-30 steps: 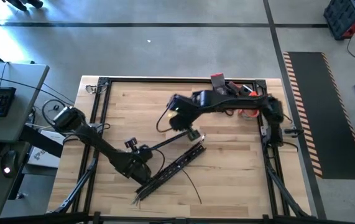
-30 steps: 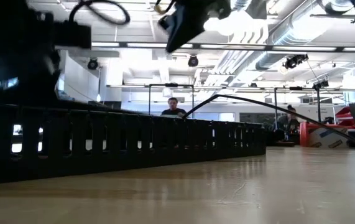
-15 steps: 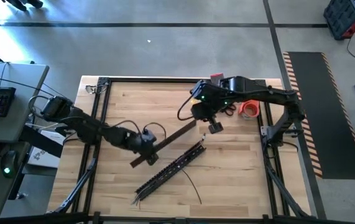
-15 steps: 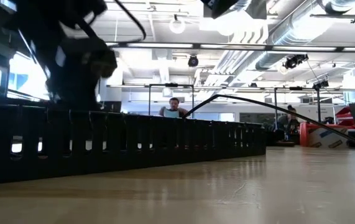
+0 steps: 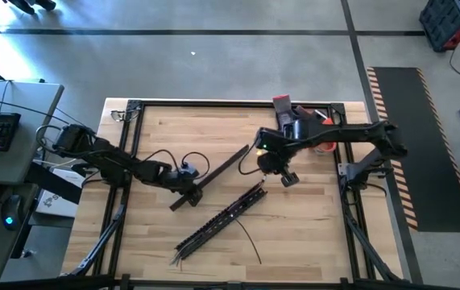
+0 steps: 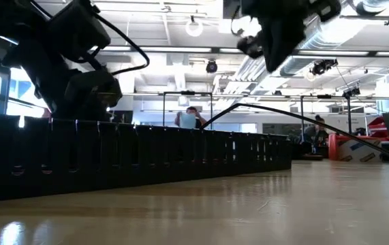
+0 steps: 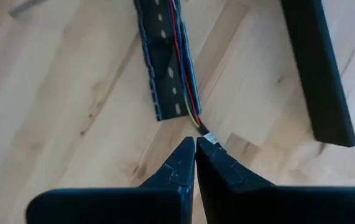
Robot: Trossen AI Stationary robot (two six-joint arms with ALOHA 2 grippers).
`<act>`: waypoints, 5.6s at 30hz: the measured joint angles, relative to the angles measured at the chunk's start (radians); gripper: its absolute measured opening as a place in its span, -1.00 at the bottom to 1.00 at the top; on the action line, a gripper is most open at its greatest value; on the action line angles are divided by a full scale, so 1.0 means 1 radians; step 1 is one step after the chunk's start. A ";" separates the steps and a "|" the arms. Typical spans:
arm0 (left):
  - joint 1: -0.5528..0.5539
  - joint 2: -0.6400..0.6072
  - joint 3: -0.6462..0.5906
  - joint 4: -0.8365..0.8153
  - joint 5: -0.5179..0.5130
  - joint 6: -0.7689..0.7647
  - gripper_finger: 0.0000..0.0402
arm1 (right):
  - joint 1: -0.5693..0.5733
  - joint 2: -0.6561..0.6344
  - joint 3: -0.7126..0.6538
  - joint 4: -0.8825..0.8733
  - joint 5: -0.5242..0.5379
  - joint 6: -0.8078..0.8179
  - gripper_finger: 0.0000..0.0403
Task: Ziptie cables
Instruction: Close the black cable duct with the black cable duct cover
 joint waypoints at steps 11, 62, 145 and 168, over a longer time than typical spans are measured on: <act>0.063 -0.072 0.020 -0.063 0.020 0.012 -0.16 | -0.028 -0.027 -0.229 0.133 -0.002 0.004 -1.00; 0.112 0.161 0.177 -0.281 -0.465 -0.107 -0.76 | 0.263 -0.136 -0.630 0.941 0.242 0.398 -1.00; -0.601 -0.195 0.123 -0.089 -1.035 0.128 -0.76 | -0.079 0.647 -0.063 1.349 -0.342 -0.014 0.44; -0.606 -0.195 0.122 -0.104 -1.041 0.110 -0.76 | -0.089 0.789 0.001 1.368 -0.371 0.092 0.61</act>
